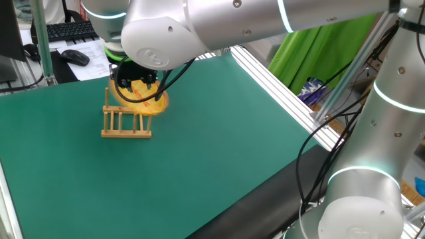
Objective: Put the dish on the dish rack
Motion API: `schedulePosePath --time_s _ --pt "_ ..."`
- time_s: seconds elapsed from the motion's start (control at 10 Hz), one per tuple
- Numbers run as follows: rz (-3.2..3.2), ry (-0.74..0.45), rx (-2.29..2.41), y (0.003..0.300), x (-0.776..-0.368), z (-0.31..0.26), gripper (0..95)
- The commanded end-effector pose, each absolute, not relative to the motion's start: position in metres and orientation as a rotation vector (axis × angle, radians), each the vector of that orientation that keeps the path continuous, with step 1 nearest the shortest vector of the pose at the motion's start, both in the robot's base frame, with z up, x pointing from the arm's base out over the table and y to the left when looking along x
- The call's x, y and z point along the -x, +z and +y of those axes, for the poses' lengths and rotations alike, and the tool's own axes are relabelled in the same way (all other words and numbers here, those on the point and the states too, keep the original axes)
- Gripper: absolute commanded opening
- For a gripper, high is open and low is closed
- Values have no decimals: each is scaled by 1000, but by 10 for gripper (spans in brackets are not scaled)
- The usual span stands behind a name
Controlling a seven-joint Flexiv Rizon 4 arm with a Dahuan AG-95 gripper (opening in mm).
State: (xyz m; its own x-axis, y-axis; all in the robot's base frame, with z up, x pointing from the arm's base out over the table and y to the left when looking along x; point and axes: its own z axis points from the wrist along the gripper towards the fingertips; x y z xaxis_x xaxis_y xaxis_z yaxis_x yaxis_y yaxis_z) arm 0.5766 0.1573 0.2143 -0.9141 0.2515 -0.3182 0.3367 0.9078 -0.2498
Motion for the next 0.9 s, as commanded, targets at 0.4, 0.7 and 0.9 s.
schedulePosePath --time_s 0.4,0.7,0.9 --pt "2801 -439 -424 215 -577 158 380" --pt "2812 -411 -398 213 -578 152 570" --pt "2830 -347 -402 211 -580 143 760"
